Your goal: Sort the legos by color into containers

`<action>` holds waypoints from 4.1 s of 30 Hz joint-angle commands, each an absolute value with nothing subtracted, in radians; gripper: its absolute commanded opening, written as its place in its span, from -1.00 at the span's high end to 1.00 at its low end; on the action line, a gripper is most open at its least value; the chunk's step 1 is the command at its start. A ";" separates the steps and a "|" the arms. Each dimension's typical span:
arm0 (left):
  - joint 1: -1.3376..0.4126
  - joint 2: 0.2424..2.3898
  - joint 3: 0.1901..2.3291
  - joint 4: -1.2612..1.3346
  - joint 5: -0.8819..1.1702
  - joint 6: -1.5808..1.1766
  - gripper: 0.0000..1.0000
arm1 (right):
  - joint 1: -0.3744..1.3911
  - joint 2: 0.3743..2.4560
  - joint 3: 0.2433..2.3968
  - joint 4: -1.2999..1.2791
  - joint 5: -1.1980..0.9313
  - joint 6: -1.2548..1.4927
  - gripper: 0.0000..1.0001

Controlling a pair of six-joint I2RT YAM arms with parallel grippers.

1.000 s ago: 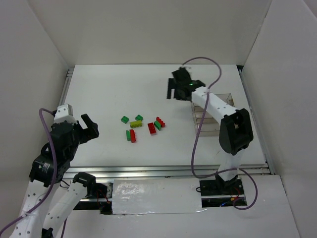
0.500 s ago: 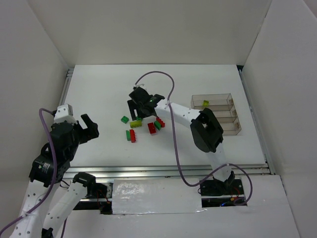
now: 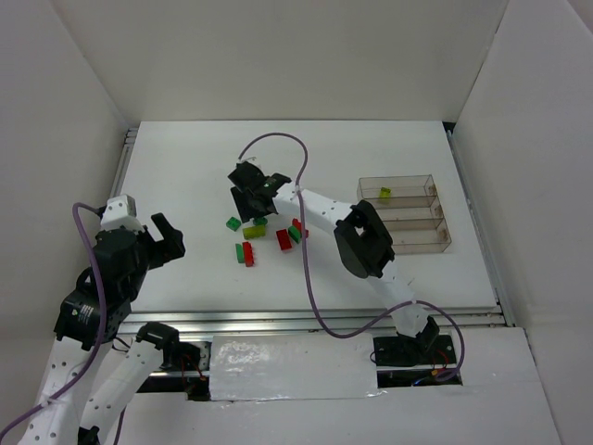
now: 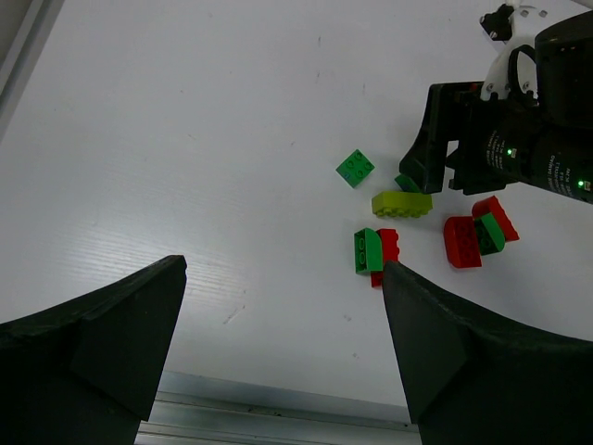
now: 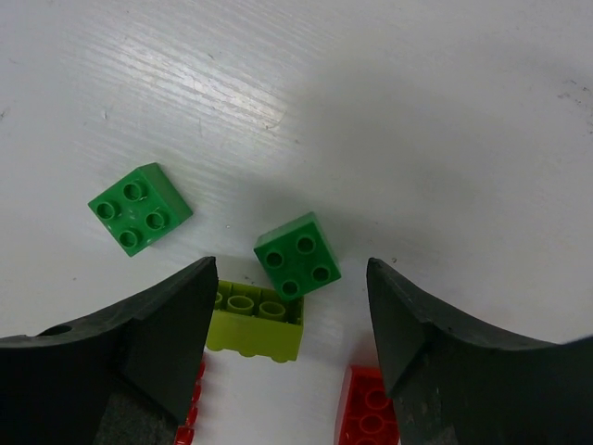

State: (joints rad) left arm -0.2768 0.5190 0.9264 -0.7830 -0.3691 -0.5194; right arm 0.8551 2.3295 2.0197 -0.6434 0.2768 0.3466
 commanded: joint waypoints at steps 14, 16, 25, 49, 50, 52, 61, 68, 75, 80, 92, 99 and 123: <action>-0.278 0.508 0.923 -0.736 -0.373 -0.499 -0.99 | 0.834 2.408 2.072 -0.698 0.221 0.318 -0.23; -0.278 0.508 0.922 -0.736 -0.373 -0.497 -0.99 | 0.830 2.416 2.085 -0.709 0.210 0.316 0.20; -0.278 0.523 0.923 -0.735 -0.364 -0.495 -0.99 | 0.796 2.251 2.036 -0.608 0.228 0.327 1.00; -0.276 0.546 0.927 -0.735 -0.356 -0.492 -0.99 | 0.069 1.578 1.150 -0.485 0.222 0.476 0.87; -0.276 0.546 0.925 -0.736 -0.356 -0.492 -0.99 | 0.066 1.585 1.154 -0.488 0.225 0.476 0.85; -0.276 0.545 0.925 -0.733 -0.357 -0.492 -0.99 | 0.066 1.589 1.149 -0.486 0.236 0.476 0.77; -0.276 0.557 0.927 -0.736 -0.353 -0.491 -0.99 | 0.063 1.585 1.161 -0.482 0.230 0.474 -0.72; -0.276 0.630 0.943 -0.753 -0.368 -0.506 -0.99 | 0.149 1.450 1.123 -0.479 0.176 0.474 -0.89; -0.276 0.932 0.991 -0.654 -0.282 -0.618 -0.99 | 0.394 1.238 1.083 -0.512 0.137 0.483 -0.99; -0.279 1.267 1.051 -0.548 -0.170 -0.704 -0.99 | 0.466 1.135 1.016 -0.503 0.031 0.483 -0.99; -0.291 1.628 1.181 -0.542 -0.406 -1.035 -0.99 | 0.549 1.029 0.884 -0.479 0.005 0.486 -0.99; -0.299 1.722 1.196 -0.503 -0.404 -1.129 -0.99 | 0.558 1.000 0.873 -0.479 -0.020 0.485 -0.99; -0.339 1.837 1.232 -0.462 -0.417 -1.131 1.00 | 0.574 0.973 0.795 -0.368 -0.124 0.491 -0.99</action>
